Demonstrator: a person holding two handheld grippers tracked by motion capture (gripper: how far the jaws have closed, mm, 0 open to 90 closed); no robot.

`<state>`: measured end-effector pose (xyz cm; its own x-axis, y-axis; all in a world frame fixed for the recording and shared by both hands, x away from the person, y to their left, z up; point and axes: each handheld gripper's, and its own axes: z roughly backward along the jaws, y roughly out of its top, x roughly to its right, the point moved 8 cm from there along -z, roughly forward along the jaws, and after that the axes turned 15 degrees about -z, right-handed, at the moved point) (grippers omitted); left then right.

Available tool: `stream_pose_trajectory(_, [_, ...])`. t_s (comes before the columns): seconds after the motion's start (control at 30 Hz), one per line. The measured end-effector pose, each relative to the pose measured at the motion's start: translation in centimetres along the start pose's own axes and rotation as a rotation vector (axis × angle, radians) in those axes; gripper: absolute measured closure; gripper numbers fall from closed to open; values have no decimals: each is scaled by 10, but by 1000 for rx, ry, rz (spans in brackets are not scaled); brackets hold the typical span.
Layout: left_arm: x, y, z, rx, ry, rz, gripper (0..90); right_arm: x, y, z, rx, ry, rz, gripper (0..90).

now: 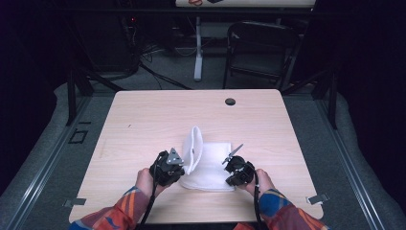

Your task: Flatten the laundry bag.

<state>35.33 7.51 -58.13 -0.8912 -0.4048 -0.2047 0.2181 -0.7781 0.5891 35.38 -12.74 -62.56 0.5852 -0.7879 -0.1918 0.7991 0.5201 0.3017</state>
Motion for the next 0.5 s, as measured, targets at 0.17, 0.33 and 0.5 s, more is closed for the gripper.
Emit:
stream_pose_trajectory(0.17, [-1,-7,1,-11,-11,16,840,3,0,1,2,-3,-5,900])
stream_pose_trajectory(0.33, [-2,-13,2,-29,-23,26,837,5,-1,1,4,-2,-17,900])
stream_pose_trajectory(0.5, [-7,-19,2,-32,-24,57,841,10,-2,3,-2,-10,-21,900])
